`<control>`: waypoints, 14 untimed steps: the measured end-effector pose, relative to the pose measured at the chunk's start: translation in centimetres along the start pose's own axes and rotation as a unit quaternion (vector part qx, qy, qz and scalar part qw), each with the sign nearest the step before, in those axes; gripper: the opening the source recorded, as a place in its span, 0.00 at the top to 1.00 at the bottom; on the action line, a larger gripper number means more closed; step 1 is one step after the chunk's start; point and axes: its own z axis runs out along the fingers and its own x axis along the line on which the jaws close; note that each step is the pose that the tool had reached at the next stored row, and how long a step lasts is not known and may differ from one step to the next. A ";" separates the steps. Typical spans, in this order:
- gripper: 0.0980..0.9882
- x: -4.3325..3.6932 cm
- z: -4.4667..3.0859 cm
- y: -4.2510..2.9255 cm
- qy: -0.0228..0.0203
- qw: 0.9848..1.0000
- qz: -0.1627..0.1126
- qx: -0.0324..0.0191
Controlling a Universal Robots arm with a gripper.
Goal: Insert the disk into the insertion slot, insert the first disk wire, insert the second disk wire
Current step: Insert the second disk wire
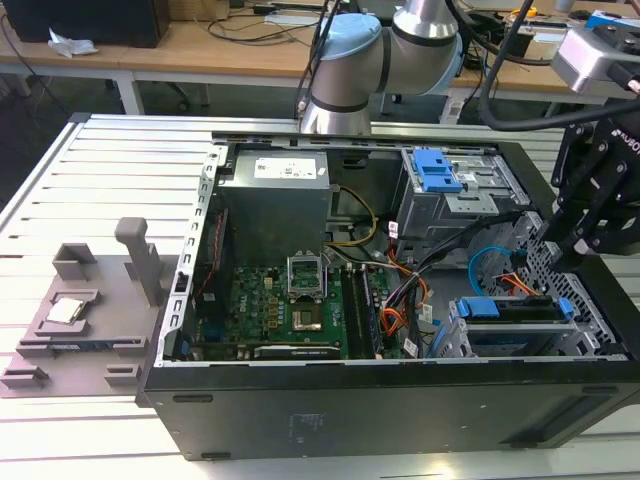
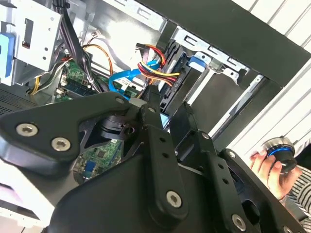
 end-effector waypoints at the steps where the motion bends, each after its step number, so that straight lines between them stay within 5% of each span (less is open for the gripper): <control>1: 0.70 -0.03 0.13 0.26 0.000 1.000 -0.001 0.000; 9: 0.70 -0.75 1.45 2.43 0.001 1.000 -0.014 0.000; 14: 0.70 -0.95 1.95 2.76 0.007 1.000 -0.028 0.000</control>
